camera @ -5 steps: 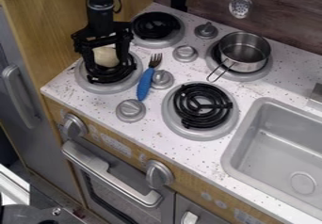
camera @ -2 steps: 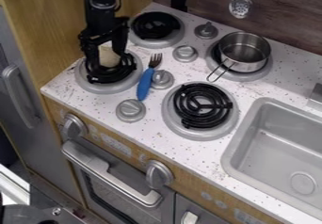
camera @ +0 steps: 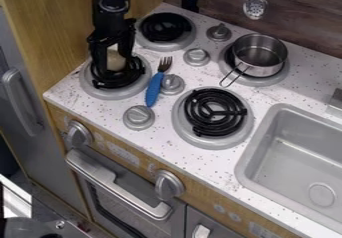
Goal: Put the white object on the correct edge
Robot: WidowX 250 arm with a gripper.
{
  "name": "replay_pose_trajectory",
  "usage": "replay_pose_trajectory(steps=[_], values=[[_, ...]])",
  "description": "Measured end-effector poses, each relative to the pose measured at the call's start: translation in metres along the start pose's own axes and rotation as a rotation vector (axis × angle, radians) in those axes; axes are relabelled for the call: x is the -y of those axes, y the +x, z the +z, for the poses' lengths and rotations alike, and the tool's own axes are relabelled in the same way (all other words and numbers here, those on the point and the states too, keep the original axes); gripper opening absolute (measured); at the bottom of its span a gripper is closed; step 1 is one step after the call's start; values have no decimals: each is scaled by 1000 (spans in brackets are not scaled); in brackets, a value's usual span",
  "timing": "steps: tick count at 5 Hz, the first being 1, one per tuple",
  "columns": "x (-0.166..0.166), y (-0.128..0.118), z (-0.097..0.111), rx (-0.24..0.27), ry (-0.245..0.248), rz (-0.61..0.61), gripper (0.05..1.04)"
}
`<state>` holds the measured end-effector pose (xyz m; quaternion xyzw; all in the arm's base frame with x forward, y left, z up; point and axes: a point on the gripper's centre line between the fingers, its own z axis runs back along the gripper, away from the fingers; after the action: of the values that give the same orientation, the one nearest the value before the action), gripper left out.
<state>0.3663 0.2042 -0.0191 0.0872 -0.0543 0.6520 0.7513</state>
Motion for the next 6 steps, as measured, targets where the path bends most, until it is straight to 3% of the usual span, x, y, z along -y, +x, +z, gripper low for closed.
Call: replay_pose_trajectory(steps=[1, 2, 4, 5, 6], values=[[7, 9, -5, 58, 22, 37, 997], [10, 14, -7, 85, 41, 78, 997], [19, 14, -24, 81, 81, 57, 977], [17, 11, -25, 84, 67, 24, 897], [12, -2, -15, 58, 11, -124, 896]])
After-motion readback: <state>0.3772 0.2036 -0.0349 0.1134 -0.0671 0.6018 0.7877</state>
